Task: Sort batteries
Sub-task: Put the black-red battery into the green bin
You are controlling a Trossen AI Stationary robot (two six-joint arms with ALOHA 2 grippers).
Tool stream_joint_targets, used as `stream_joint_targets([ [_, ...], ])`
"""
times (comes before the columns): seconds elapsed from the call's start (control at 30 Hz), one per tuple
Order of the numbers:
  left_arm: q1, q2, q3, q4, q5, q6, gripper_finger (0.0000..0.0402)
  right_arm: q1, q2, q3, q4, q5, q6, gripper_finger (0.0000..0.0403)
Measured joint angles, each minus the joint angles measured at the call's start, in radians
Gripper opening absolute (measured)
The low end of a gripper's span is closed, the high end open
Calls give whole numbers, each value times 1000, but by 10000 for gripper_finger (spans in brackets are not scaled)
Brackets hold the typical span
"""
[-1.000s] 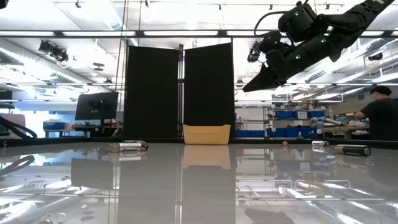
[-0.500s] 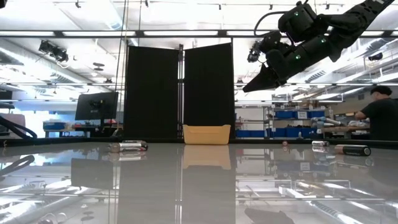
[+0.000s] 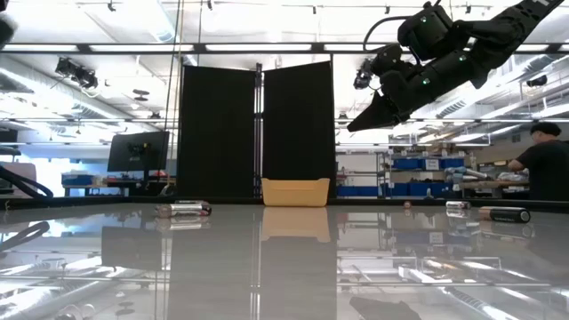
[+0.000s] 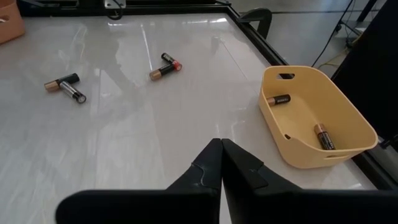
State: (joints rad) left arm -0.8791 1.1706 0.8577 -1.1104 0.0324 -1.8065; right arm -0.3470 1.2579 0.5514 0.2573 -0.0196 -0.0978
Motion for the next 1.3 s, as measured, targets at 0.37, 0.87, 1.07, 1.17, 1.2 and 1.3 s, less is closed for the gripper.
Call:
stream_joint_targets([
  [0.37, 330, -22, 87, -35, -301, 432, 9, 0, 0, 0, 2, 0, -22, 13],
  [0.87, 837, -18, -88, 169, -168, 1063, 2, 12, 0, 0, -33, 0, 15, 14],
  [1.07, 830, -19, -74, -129, -79, 875, 2, 39, 0, 0, -34, 0, 36, 12],
  [1.17, 787, -19, -72, -224, 26, 789, 1, 55, 0, 0, -34, 11, 43, 14],
  [1.2, 770, -19, -74, -229, 54, 769, 1, 62, 0, 0, -34, 23, 43, 14],
  [1.3, 722, -19, -89, -233, 109, 694, 1, 78, 0, 0, -35, 46, 43, 14],
])
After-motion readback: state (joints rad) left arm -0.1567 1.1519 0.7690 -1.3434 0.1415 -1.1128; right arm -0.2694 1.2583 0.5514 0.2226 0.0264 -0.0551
